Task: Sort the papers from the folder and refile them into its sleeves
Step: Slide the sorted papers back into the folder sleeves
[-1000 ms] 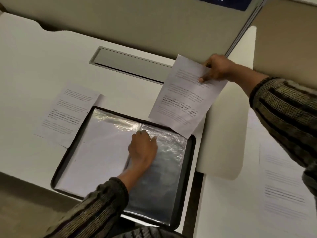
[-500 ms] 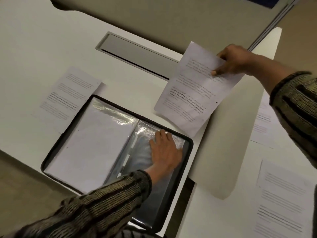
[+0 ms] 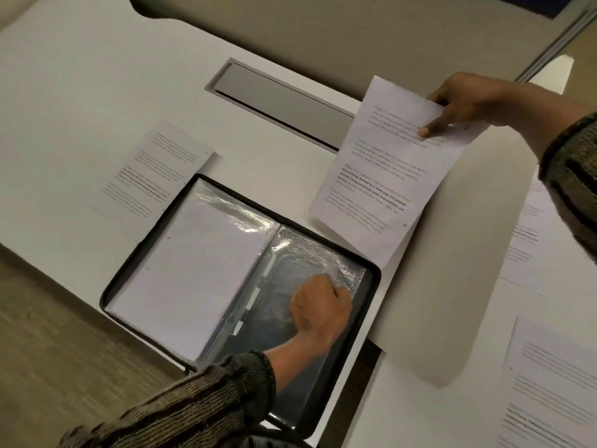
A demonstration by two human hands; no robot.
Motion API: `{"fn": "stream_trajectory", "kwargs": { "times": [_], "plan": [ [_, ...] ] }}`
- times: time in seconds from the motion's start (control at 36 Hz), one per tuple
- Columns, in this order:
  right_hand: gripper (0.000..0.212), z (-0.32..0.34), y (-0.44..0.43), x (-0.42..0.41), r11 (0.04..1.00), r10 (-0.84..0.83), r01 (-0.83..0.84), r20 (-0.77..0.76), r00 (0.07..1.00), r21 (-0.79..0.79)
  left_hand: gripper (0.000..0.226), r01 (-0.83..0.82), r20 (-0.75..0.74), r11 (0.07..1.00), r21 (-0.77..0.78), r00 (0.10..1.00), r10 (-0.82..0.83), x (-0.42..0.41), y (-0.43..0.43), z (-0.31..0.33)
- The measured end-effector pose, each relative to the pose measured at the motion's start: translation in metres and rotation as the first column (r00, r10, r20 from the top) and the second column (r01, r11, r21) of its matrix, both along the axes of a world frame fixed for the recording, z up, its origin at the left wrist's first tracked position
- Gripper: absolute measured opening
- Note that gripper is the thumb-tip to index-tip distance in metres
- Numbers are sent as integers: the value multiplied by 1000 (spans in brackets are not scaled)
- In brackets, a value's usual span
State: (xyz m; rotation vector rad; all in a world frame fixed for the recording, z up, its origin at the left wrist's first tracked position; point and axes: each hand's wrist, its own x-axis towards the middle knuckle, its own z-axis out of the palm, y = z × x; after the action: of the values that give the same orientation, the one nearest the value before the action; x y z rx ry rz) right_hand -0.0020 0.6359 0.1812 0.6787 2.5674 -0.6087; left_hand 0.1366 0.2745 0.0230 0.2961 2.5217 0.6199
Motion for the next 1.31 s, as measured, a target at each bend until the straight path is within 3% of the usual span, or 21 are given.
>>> {"fn": "stream_trajectory", "kwargs": {
  "times": [0.11, 0.33, 0.94, 1.31],
  "plan": [
    [23, 3, -5, -9, 1000, -6, 6, 13, 1000, -1, 23, -130, 80, 991, -1, 988, 130, 1, -3, -5],
    [19, 8, -7, -23, 998, -2, 4, 22, 1000, -64, 24, -134, 46, 990, 49, 990, 132, -4, -10, -3],
    [28, -24, -9, -58, 991, 133, -125, 179, 975, -55, 32, 8, -120, 998, 60, 993, 0, -9, -15, 4],
    [36, -73, -31, -80, 975, 189, -162, 183, 965, -153, 29, 78, -170, 995, 64, 983, -66, -9, -17, 7]
  ]
}}
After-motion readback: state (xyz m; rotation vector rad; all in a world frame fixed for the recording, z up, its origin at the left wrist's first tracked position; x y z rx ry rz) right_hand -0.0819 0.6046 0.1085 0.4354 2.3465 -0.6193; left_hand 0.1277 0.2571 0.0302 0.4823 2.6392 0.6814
